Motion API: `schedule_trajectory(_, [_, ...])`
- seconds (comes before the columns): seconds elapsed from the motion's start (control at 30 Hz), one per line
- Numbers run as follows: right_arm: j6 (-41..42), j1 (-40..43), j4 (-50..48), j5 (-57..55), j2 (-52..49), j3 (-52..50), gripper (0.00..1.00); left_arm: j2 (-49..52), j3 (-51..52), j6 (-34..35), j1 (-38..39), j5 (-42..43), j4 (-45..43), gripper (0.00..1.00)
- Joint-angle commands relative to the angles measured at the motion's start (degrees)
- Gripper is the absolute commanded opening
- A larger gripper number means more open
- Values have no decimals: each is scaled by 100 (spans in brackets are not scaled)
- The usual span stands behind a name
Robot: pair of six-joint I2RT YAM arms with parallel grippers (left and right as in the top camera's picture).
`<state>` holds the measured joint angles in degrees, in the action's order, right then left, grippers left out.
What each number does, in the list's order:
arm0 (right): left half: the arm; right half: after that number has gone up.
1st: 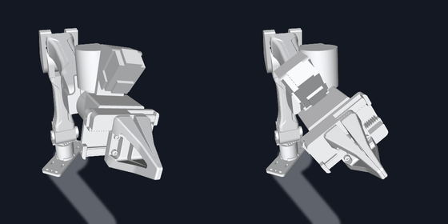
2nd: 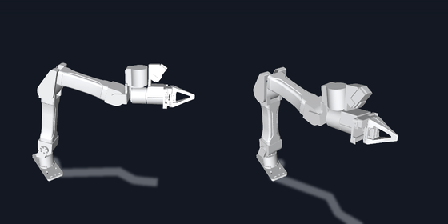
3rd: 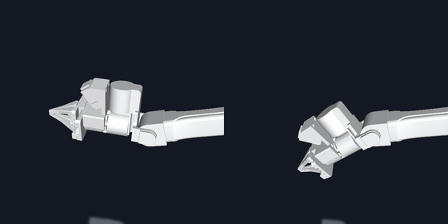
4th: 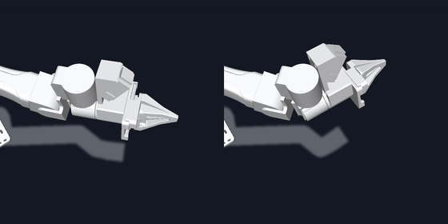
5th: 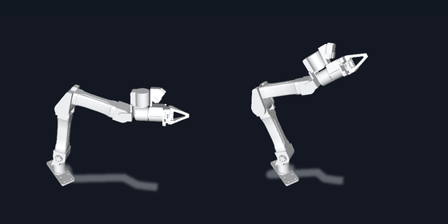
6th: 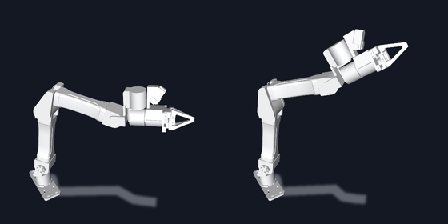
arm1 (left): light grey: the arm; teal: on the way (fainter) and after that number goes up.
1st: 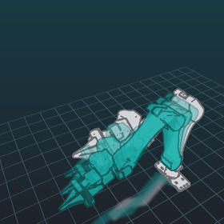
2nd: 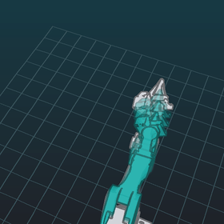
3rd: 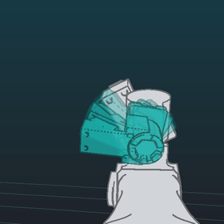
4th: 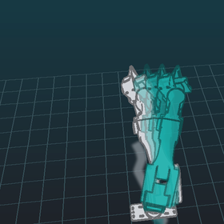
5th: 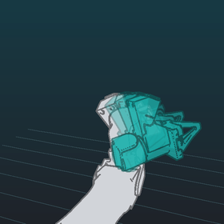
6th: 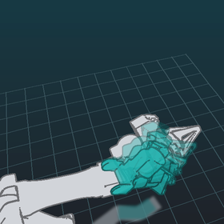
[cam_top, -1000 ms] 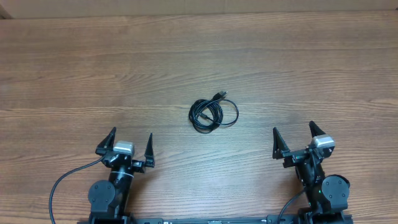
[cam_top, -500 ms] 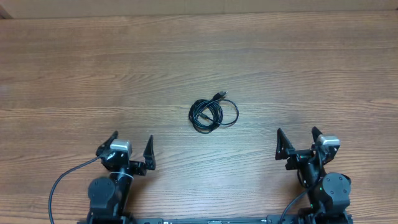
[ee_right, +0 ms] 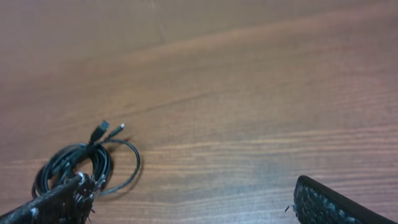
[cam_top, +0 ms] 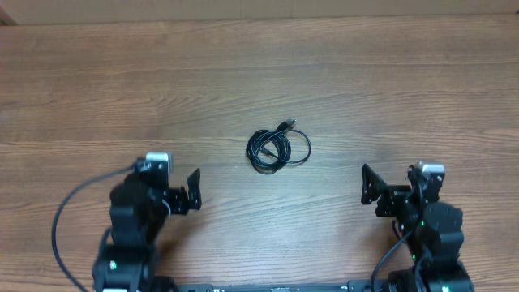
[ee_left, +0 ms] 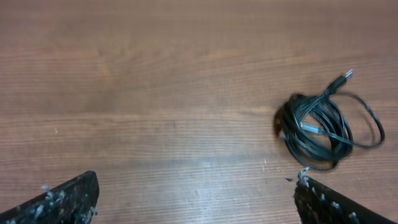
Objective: Untangle cables
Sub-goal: 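Raise both arms and move the left gripper toward the coiled cable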
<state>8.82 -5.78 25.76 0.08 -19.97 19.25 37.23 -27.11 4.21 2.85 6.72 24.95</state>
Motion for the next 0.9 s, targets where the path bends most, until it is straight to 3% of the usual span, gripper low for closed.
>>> schedule_trajectory(0.0, [42, -48, 138, 74, -540, 505, 100, 715, -859, 57, -24, 188, 308, 100])
schedule_trajectory(0.33, [42, -48, 1062, 321, -2465, 1847, 100, 2658, -2778, 376, -22, 728, 2358, 100])
schedule_trajectory(0.57, [37, -48, 1139, 1023, -3158, 2387, 100, 3259, -2778, 885, -22, 1137, 1834, 100])
schedule_trajectory(0.73, [42, -48, 1119, 1082, -3224, 2402, 100, 3641, -2780, 1797, 33, 1172, 1049, 100])
schedule_trajectory(0.87, [37, -48, 1029, 1161, -3224, 2402, 100, 3886, -2780, 1875, 411, 1432, 459, 100])
